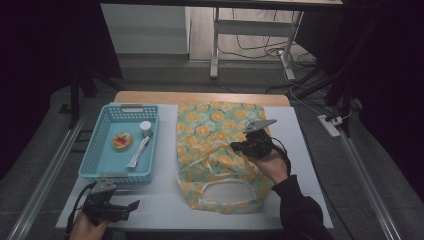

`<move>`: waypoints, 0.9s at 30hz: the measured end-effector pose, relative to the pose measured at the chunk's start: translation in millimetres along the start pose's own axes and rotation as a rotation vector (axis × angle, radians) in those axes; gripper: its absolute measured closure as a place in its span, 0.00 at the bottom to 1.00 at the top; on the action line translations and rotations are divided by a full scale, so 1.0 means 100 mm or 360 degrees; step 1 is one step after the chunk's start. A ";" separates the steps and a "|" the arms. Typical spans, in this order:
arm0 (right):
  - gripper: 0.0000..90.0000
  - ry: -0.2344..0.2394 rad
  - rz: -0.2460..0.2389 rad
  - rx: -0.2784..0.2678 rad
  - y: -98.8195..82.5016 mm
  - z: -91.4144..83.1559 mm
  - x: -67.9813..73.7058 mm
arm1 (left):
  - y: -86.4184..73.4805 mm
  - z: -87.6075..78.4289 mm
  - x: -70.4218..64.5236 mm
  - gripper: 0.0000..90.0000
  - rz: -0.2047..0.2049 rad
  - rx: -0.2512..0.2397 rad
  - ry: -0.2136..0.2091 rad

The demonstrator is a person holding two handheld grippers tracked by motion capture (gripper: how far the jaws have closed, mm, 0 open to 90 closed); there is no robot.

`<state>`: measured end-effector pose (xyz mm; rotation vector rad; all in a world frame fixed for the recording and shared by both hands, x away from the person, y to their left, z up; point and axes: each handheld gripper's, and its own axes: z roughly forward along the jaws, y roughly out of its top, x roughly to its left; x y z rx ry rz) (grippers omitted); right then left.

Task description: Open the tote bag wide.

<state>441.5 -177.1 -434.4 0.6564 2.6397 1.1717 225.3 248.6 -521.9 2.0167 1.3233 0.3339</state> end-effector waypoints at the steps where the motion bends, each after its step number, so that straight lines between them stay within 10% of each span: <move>1: 1.00 -0.0009 0.0003 -0.0006 0.02 0.01 -0.02 | 0.00 0.00 0.00 0.00 0.0000 0.0000 0.0000; 27: 1.00 -0.0145 0.0081 0.0040 0.08 0.59 -0.51 | -0.01 0.01 0.00 0.01 0.0014 0.0011 -0.0017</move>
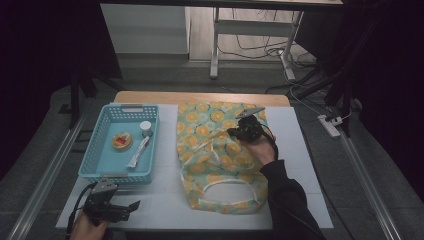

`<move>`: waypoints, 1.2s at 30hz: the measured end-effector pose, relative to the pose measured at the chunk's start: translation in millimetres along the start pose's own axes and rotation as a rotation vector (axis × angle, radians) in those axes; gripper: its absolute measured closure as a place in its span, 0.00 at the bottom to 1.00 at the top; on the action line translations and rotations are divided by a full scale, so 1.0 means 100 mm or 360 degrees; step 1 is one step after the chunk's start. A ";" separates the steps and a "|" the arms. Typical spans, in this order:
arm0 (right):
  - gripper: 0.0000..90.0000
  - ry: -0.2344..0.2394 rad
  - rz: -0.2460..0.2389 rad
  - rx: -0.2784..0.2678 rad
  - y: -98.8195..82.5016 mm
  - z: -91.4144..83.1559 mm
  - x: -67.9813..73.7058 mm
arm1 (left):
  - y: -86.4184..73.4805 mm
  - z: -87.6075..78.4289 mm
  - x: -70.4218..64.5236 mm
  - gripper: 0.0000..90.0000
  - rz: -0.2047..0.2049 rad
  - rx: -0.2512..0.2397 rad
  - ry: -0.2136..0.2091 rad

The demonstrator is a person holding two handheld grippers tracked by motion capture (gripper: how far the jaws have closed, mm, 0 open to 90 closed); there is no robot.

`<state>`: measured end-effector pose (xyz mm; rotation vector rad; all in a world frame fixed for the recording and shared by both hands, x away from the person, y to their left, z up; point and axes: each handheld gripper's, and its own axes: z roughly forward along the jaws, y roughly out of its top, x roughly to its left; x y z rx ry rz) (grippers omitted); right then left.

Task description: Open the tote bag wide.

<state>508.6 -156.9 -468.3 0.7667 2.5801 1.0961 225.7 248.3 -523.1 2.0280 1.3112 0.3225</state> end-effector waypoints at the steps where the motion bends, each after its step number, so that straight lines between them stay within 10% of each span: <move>1: 1.00 0.0002 0.0004 0.0013 -0.02 0.04 -0.01 | 0.00 0.00 0.00 0.01 0.0001 0.0000 0.0000; 15: 0.94 0.0010 -0.0008 0.0192 -0.23 0.39 -0.06 | 0.00 0.00 -0.01 0.01 0.0013 0.0005 0.0000; 28: 0.53 0.0026 0.0059 0.0033 -0.11 -0.09 -0.02 | 0.00 0.00 -0.01 0.01 0.0016 -0.0004 0.0003; 36: 0.28 0.0133 0.0020 0.0119 -0.20 -0.25 0.18 | 0.00 -0.01 -0.01 0.01 0.0014 -0.0009 0.0006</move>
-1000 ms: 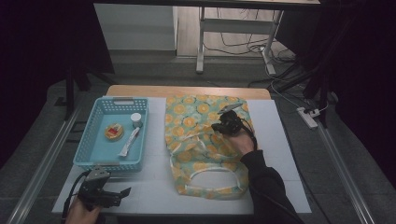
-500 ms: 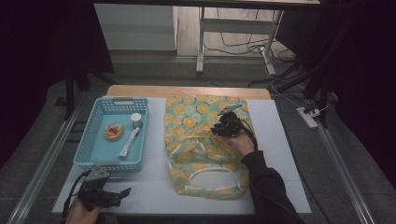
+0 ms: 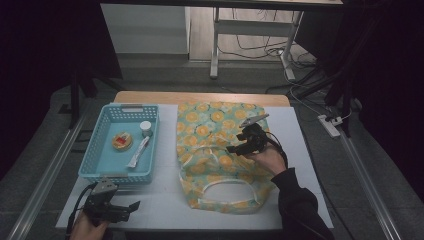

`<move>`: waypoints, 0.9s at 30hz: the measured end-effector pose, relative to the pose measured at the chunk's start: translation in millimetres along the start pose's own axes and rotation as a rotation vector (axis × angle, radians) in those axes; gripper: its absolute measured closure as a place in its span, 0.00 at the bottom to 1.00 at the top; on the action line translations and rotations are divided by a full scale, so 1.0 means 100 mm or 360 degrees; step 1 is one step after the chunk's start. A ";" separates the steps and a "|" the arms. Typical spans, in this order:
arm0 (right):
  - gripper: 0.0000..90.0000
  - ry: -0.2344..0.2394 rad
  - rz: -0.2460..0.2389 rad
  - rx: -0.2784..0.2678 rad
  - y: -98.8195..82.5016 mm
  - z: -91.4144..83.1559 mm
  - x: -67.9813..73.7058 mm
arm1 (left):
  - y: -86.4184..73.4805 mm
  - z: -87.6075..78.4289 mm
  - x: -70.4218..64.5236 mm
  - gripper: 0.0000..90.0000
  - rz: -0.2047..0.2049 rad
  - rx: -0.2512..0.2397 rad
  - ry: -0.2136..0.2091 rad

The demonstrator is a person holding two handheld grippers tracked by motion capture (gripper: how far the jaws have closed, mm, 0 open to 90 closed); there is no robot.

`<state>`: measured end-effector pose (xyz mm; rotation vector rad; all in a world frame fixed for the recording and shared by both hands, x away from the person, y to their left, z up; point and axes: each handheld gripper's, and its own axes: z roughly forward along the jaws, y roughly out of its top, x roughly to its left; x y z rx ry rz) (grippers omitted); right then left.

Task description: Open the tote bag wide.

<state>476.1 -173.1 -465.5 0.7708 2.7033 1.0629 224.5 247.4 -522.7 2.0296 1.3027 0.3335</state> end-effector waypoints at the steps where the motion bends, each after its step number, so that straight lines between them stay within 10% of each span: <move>1: 0.26 0.0015 -0.0009 0.0002 -0.02 -0.02 0.03 | 0.00 0.00 0.00 0.01 -0.0001 0.0000 0.0000; 15: 0.10 0.0065 -0.0108 0.0054 -0.42 -0.22 0.47 | 0.00 0.00 -0.01 0.01 0.0004 0.0002 0.0006; 27: 0.14 -0.0065 -0.0142 0.0211 -0.73 0.01 0.28 | 0.00 0.00 -0.01 0.01 0.0006 0.0004 0.0006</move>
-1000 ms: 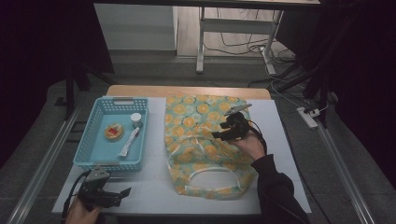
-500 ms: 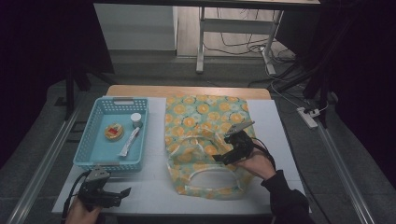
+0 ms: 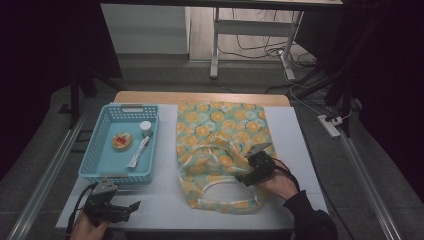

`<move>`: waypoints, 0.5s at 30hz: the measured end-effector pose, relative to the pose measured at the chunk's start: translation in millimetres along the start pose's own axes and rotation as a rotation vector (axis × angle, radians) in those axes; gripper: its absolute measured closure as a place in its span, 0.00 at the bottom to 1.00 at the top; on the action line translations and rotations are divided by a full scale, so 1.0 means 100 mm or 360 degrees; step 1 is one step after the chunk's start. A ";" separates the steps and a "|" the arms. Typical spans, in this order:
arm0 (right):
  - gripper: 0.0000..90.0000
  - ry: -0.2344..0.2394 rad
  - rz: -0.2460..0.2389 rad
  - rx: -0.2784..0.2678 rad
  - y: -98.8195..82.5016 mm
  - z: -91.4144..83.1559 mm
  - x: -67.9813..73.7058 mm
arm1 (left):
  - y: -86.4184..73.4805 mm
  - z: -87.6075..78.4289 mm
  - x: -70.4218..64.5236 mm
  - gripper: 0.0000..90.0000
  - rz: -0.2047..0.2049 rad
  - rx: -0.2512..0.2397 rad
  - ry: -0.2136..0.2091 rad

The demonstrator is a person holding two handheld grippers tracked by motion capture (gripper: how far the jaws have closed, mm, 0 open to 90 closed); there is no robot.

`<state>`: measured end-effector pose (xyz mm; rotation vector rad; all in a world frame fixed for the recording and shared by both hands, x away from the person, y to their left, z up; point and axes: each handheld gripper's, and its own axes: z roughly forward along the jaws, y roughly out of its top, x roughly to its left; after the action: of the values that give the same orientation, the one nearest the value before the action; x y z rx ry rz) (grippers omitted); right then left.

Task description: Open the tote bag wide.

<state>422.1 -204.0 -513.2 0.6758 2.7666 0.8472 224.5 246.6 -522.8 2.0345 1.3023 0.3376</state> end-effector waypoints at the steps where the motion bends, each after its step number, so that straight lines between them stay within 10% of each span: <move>1: 0.17 -0.0007 -0.0014 0.0021 -0.01 0.02 0.00 | 0.00 0.00 0.00 0.01 0.0000 0.0000 0.0000; 9: 0.43 0.0009 -0.0024 -0.0030 0.00 0.04 -0.06 | 0.00 0.00 0.00 0.01 0.0003 0.0004 0.0002; 15: 0.87 0.0059 -0.0025 -0.0035 0.02 0.01 -0.07 | 0.00 0.00 0.00 0.01 0.0003 0.0004 0.0002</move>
<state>429.3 -205.6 -512.7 0.6406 2.7870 0.8944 224.6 246.4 -522.9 2.0383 1.3022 0.3381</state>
